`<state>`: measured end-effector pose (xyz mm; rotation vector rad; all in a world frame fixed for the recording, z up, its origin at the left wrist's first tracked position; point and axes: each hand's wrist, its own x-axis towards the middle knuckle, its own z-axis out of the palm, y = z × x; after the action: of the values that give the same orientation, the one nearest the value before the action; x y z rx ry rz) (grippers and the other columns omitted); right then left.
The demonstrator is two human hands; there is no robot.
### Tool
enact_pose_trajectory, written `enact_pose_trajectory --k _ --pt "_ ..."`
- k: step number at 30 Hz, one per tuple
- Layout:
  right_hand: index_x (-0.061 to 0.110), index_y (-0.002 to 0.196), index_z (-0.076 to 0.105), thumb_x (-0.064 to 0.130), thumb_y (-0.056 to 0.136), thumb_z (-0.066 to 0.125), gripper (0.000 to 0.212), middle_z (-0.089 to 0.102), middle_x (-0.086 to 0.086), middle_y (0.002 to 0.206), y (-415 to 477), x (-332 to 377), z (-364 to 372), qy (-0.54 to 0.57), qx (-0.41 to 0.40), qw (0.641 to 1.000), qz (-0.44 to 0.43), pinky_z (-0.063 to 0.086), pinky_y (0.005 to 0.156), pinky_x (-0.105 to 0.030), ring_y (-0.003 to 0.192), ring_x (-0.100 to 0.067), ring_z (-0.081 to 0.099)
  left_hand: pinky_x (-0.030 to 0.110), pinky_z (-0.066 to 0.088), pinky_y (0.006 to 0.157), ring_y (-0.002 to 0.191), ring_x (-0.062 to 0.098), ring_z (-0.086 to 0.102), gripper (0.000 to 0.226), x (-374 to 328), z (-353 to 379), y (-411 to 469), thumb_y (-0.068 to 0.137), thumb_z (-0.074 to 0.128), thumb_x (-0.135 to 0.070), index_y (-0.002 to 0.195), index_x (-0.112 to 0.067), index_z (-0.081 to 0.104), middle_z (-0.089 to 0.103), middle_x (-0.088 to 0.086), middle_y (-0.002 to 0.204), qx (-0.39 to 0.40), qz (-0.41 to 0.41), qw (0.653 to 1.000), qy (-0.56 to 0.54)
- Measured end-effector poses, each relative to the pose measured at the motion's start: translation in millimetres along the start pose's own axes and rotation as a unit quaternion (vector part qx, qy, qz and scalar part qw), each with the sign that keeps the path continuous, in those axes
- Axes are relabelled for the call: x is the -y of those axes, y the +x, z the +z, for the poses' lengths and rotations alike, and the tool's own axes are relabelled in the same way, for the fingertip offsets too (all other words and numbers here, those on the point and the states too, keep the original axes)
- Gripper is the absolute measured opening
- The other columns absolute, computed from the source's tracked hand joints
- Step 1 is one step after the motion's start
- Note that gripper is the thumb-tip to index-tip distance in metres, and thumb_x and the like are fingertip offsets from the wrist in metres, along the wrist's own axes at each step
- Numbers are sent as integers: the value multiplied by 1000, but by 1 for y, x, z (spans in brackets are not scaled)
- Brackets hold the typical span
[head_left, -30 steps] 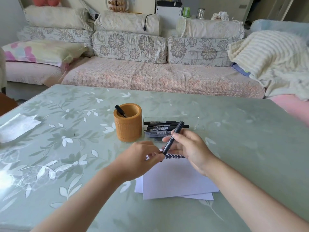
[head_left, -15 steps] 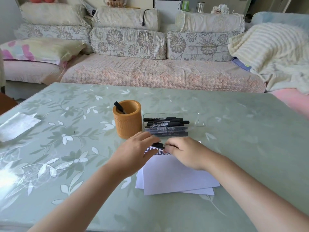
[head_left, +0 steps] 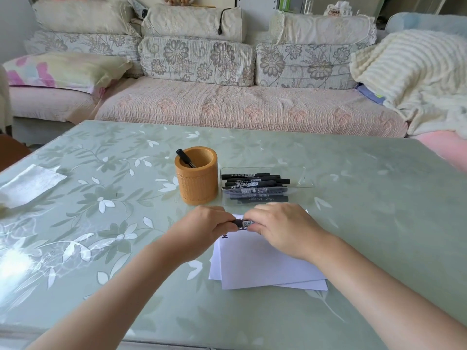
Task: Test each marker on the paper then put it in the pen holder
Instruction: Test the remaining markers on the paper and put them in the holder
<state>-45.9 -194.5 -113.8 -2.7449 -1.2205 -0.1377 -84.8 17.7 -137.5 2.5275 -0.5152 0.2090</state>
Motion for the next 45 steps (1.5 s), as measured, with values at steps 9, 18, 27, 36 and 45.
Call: enact_pose_trajectory --k 9,18,27,36,45 --pt "33 101 62 43 101 45 19 60 9 80 3 4 0 79 54 993 66 32 63 -32 80 -17 53 21 37 61 69 6 46 21 7 -4 -5 98 53 -29 92 -17 69 51 -12 73 -14 38 998 50" --pt "27 130 59 30 103 40 32 50 16 98 0 -20 10 156 7 983 101 44 88 -33 100 -12 54 29 46 69 76 8 52 13 45 -9 -24 93 60 -30 100 -28 70 53 -13 92 -50 -123 989 61" --pt "34 105 67 -1 98 41 44 54 6 98 3 -2 22 408 -69 904 111 44 64 -25 66 -9 60 38 46 83 98 18 46 17 53 9 -33 93 59 -33 105 -23 63 55 -7 103 -76 -119 984 111" --pt "26 99 64 10 89 70 20 54 0 75 8 8 23 473 -78 874 82 43 64 -22 66 -13 51 27 45 73 93 13 52 22 23 14 -43 93 52 -44 105 -30 64 52 -9 99 -79 23 994 66" --pt "10 88 57 2 86 65 12 62 -3 68 14 20 47 563 -75 800 194 45 48 -27 54 -24 56 29 46 83 104 14 49 34 24 27 -57 85 54 -55 113 -37 64 53 -10 107 -17 23 997 68"
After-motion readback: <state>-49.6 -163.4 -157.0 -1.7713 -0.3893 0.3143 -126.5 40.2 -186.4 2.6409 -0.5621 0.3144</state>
